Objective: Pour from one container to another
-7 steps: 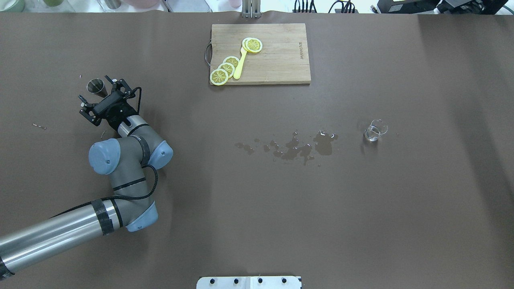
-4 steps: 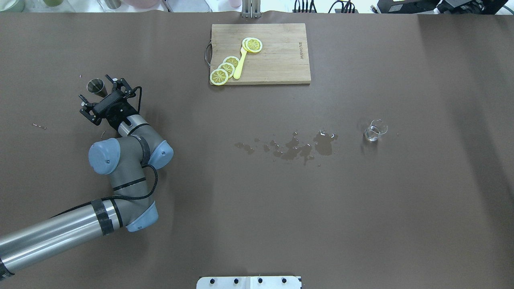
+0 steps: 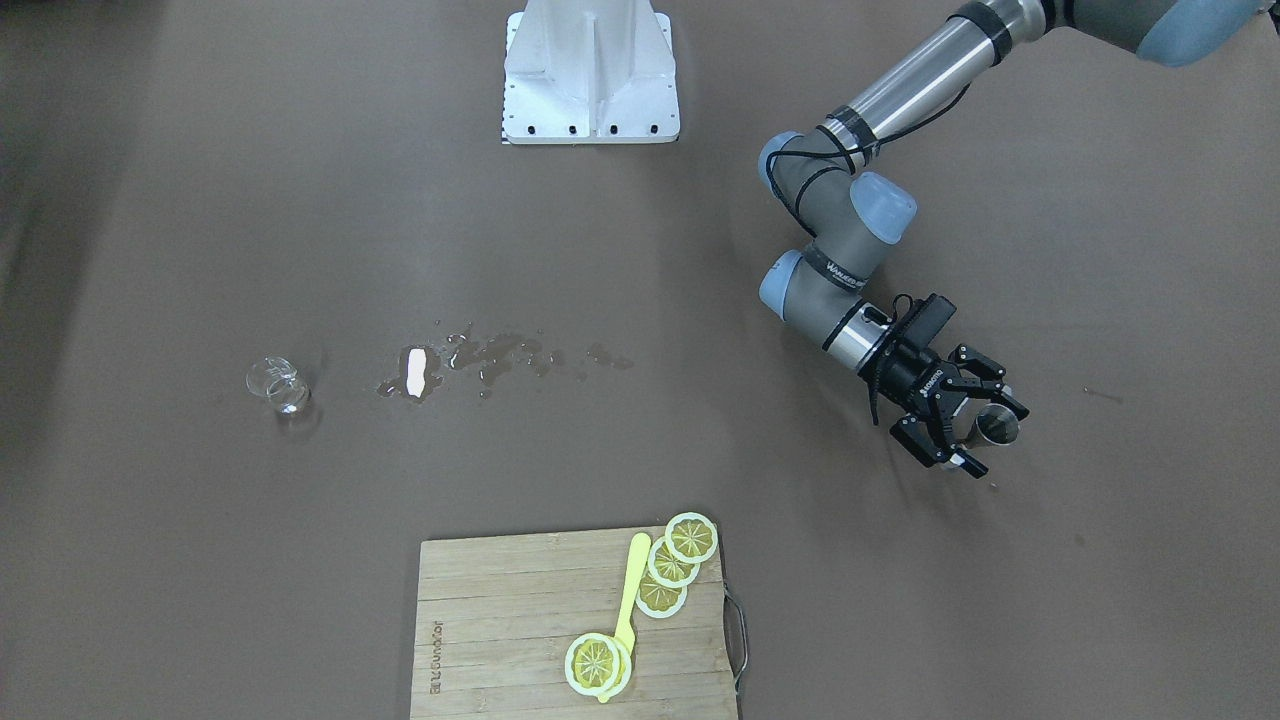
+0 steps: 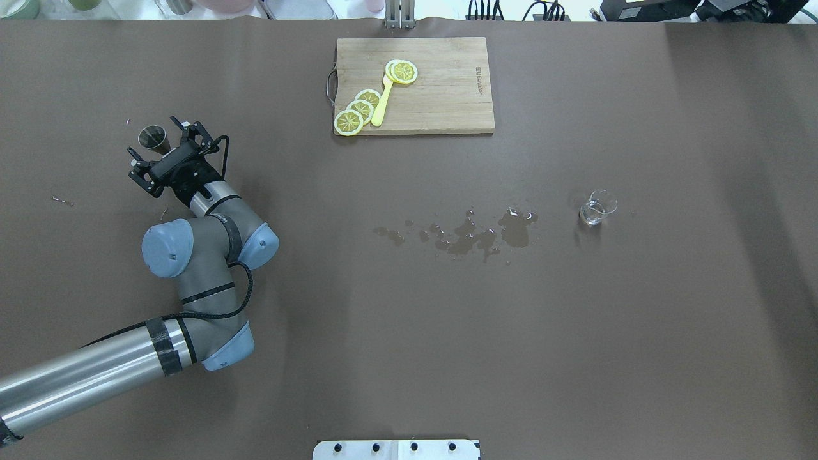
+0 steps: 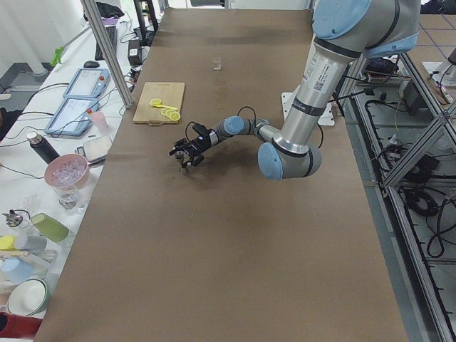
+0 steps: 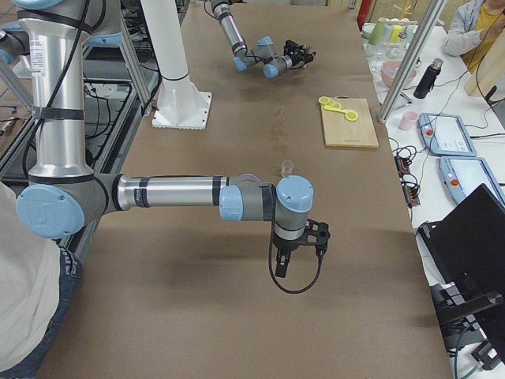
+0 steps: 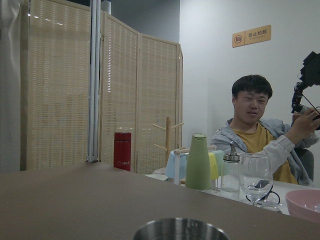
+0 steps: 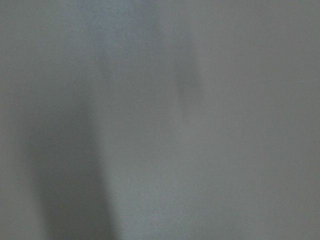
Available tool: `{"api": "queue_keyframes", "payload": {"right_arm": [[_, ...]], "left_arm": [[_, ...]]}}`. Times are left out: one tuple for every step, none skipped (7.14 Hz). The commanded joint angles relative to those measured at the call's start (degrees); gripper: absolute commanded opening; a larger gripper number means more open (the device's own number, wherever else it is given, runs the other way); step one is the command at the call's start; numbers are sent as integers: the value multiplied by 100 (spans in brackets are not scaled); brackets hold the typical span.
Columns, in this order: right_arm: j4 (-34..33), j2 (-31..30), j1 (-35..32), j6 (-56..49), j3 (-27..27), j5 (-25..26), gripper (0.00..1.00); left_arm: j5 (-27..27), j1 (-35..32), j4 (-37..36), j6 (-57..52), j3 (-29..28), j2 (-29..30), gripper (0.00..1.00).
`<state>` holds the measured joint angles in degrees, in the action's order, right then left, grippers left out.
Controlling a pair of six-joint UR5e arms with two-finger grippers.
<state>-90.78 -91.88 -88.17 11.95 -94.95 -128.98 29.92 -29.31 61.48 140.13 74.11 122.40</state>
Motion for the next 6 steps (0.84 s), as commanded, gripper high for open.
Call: {"api": "queue_keyframes", "payload": {"right_arm": [[8, -5, 2, 0, 3, -5, 100], [8, -5, 2, 0, 3, -5, 100], [8, -5, 2, 0, 3, 4, 100], [8, -5, 2, 0, 3, 22, 100], [8, -14, 2, 0, 12, 22, 100], [8, -14, 2, 0, 3, 22, 100]], "left_arm": [[-56, 5, -137, 23, 147, -14, 99], [-74, 13, -145, 23, 226, -5, 99], [-83, 92, -241, 23, 244, -5, 99], [-257, 101, -303, 32, 401, -49, 99], [-328, 136, -460, 41, 542, -67, 99], [-338, 180, -592, 250, 587, -75, 99]]}}
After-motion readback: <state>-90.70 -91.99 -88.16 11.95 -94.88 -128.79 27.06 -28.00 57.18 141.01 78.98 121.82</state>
